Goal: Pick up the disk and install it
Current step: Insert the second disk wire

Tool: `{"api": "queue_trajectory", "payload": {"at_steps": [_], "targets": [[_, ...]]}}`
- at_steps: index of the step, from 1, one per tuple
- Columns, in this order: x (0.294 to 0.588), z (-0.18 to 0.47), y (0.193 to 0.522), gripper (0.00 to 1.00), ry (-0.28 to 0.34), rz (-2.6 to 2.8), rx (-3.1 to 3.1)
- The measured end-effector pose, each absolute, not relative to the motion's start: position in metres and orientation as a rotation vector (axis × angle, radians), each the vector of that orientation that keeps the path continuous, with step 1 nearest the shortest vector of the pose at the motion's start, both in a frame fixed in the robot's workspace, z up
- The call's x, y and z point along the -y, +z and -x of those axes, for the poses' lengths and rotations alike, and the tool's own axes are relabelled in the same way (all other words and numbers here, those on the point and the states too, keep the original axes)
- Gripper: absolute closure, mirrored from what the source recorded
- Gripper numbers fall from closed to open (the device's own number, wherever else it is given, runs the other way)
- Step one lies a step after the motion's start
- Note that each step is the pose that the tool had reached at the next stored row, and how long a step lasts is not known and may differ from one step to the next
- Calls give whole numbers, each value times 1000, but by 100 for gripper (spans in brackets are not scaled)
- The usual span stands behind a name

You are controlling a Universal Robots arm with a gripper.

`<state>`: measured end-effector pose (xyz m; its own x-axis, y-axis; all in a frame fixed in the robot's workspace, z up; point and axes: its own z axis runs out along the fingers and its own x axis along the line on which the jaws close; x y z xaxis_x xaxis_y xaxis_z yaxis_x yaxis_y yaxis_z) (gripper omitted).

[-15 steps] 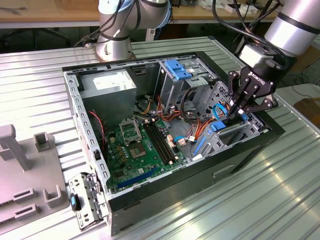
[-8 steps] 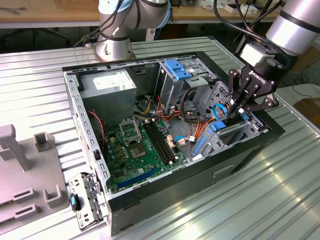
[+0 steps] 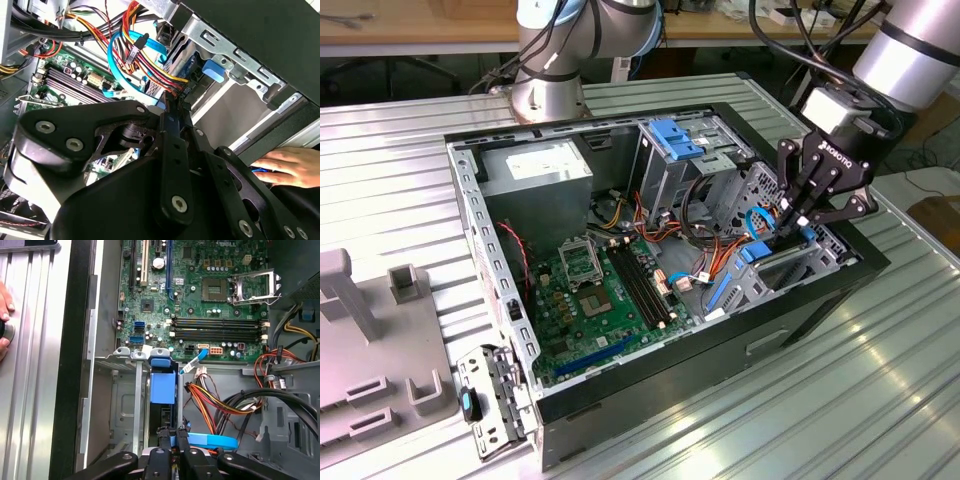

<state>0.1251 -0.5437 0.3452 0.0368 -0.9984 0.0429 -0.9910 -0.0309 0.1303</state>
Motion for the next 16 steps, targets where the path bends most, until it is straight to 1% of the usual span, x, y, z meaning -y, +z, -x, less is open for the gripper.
{"api": "queue_trajectory", "payload": {"at_steps": [16], "targets": [[544,-125,341,84,-103,-2181,2096]]}}
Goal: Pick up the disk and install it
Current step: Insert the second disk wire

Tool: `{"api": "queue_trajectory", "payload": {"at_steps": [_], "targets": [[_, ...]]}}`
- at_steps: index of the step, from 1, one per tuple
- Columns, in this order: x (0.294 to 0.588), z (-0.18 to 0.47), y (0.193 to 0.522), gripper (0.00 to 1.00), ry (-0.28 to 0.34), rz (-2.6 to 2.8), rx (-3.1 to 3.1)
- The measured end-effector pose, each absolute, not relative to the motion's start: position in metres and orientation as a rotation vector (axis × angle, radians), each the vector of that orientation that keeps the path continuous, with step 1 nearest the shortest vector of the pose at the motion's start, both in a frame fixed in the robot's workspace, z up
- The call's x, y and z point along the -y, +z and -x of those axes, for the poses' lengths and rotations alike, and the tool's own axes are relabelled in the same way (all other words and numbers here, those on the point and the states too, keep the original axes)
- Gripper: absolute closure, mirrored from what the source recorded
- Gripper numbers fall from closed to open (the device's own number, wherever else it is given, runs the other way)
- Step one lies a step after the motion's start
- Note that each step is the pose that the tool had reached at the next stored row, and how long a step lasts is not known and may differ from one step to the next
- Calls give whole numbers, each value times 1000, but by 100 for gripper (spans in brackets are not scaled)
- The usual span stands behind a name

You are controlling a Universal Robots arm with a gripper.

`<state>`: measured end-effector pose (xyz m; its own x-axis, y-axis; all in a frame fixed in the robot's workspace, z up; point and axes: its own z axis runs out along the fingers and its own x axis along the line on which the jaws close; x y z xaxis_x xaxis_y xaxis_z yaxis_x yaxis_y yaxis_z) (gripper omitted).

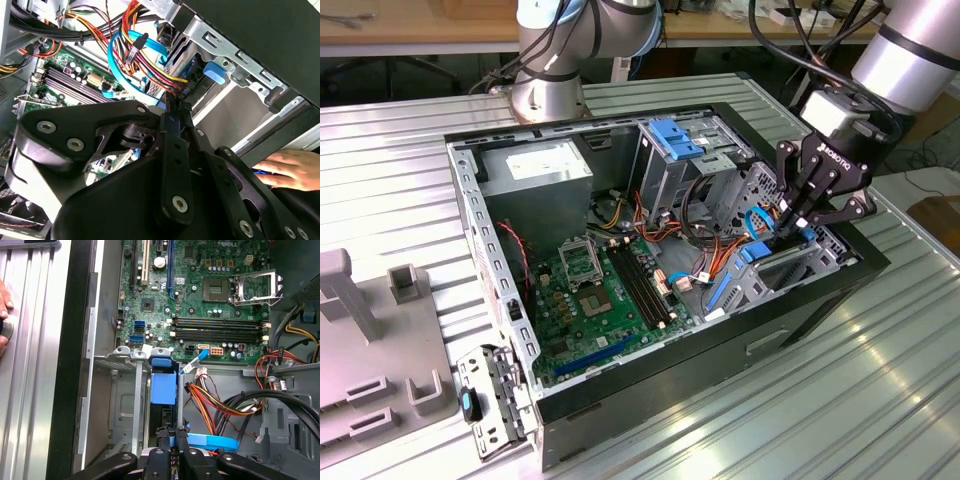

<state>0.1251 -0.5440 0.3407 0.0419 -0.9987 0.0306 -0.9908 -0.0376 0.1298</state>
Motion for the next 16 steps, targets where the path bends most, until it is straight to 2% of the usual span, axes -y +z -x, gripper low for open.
{"api": "queue_trajectory", "payload": {"at_steps": [7,16], "targets": [[545,-125,340,84,-129,-2194,2105],[547,-125,341,84,-131,-2195,2106]]}}
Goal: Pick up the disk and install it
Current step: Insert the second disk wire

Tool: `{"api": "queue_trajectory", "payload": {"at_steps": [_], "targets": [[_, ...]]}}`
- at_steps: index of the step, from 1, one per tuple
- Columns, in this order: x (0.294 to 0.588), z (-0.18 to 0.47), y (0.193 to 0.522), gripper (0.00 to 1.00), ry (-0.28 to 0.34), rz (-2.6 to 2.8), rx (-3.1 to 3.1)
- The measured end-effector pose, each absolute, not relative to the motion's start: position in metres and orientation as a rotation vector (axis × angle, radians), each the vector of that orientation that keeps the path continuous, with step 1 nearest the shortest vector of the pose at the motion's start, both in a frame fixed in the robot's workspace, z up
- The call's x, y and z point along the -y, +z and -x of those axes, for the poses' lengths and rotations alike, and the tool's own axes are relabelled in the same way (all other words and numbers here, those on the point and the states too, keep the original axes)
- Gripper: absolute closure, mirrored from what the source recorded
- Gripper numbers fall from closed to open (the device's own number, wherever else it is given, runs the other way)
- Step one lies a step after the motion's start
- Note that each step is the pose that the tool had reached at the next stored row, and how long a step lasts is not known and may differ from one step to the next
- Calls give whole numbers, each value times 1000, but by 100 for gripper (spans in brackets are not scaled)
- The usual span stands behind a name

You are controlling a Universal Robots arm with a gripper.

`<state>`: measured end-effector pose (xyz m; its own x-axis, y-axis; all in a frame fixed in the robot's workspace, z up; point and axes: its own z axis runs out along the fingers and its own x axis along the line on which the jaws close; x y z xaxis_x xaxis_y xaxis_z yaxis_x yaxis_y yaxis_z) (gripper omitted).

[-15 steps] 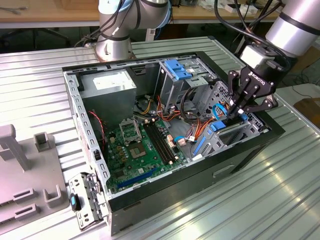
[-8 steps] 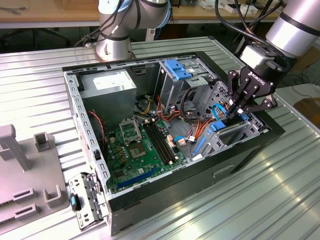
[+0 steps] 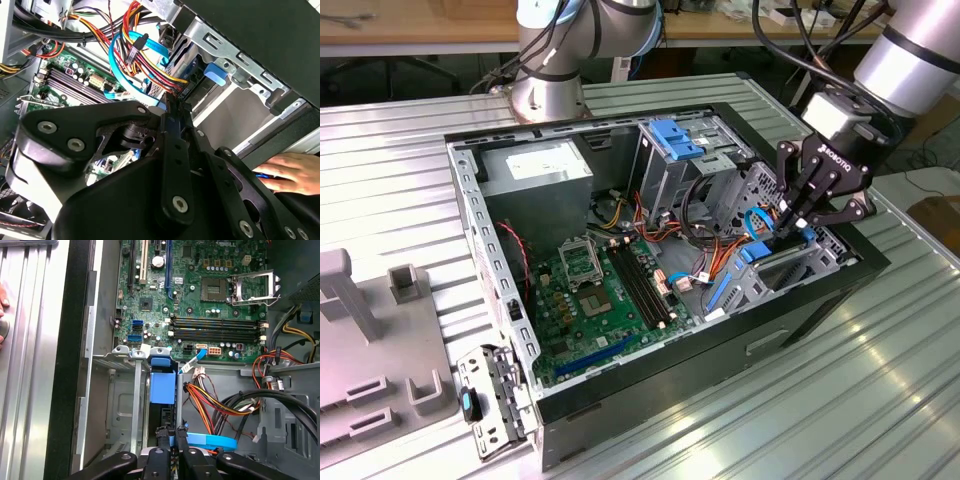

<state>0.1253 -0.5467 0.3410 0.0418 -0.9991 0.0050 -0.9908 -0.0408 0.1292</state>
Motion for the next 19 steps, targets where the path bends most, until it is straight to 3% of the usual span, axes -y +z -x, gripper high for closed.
{"api": "queue_trajectory", "payload": {"at_steps": [19], "targets": [[547,-125,356,84,-134,-2197,2107]]}}
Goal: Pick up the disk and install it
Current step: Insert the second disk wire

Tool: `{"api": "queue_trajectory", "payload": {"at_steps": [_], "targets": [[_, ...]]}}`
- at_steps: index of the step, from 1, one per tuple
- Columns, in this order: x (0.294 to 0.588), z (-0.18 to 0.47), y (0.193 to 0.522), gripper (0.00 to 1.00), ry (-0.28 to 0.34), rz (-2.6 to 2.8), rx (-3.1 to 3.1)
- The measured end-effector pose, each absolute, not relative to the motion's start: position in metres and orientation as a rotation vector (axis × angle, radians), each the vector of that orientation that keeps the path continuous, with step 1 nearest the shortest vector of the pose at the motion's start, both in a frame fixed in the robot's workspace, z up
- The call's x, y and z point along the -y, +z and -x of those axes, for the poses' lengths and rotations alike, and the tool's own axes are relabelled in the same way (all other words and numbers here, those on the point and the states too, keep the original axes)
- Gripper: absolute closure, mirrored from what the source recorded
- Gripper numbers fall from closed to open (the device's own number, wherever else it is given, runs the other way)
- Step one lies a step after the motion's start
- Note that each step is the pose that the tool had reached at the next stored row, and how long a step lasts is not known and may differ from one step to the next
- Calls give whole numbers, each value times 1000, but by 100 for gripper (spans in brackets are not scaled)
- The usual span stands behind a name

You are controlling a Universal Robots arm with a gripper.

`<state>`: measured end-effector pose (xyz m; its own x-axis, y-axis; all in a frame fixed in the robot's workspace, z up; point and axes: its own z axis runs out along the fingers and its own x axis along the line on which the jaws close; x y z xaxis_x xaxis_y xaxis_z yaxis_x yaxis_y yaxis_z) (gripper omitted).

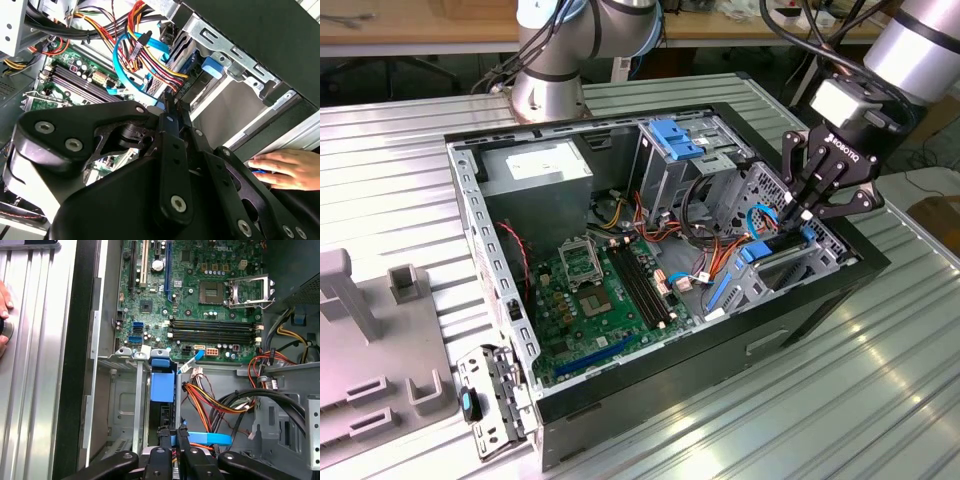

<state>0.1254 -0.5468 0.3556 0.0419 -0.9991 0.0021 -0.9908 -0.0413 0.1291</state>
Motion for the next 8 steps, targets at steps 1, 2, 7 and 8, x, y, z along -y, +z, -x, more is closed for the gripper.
{"api": "queue_trajectory", "payload": {"at_steps": [1,2,7,8], "targets": [[547,-125,356,84,-134,-2196,2107],[548,-125,356,84,-134,-2194,2109],[549,-125,356,84,-135,-2185,2119],[549,-124,356,84,-136,-2178,2127]]}}
